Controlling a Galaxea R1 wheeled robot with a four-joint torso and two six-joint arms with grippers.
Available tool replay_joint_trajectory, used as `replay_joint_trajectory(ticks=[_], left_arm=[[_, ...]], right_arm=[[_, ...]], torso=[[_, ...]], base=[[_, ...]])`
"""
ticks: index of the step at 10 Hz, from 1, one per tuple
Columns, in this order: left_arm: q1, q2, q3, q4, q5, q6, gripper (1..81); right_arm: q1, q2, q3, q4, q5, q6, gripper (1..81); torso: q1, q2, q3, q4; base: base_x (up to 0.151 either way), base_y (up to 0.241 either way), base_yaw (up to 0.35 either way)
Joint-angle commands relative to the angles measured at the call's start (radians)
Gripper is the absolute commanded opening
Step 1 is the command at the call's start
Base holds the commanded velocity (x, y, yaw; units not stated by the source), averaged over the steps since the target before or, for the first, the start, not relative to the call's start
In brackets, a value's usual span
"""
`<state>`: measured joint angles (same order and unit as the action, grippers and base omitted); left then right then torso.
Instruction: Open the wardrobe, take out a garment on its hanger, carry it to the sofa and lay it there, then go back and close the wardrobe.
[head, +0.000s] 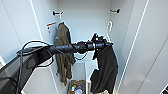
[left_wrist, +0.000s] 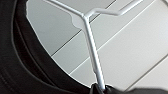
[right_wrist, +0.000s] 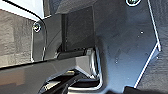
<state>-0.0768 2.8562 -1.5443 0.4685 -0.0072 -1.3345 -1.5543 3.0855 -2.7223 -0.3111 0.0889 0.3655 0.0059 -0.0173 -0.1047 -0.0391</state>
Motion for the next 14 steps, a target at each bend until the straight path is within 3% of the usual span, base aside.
replay_joint_trajectory(ticks=[1, 6, 14], left_arm=[[-0.188, 0.002, 0.01, 0.025, -0.036, 0.017, 1.0], [-0.153, -0.018, 0.046, 0.025, -0.045, 0.018, 1.0], [-0.033, -0.173, 0.216, 0.058, -0.129, 0.055, 1.0]], right_arm=[[0.032, 0.006, 0.007, -0.003, -0.047, -0.002, 81.1], [0.032, 0.006, 0.009, -0.005, -0.048, -0.002, 81.1], [0.035, 0.006, 0.009, -0.005, -0.048, -0.002, 81.1]], torso=[[0.0, 0.0, 0.0, 0.0], [0.0, 0.0, 0.0, 0.0], [-0.001, 0.0, 0.0, 0.0]], base=[[-0.128, 0.0, 0.0], [-0.129, 0.0, 0.0], [-0.129, 0.0, 0.0]])
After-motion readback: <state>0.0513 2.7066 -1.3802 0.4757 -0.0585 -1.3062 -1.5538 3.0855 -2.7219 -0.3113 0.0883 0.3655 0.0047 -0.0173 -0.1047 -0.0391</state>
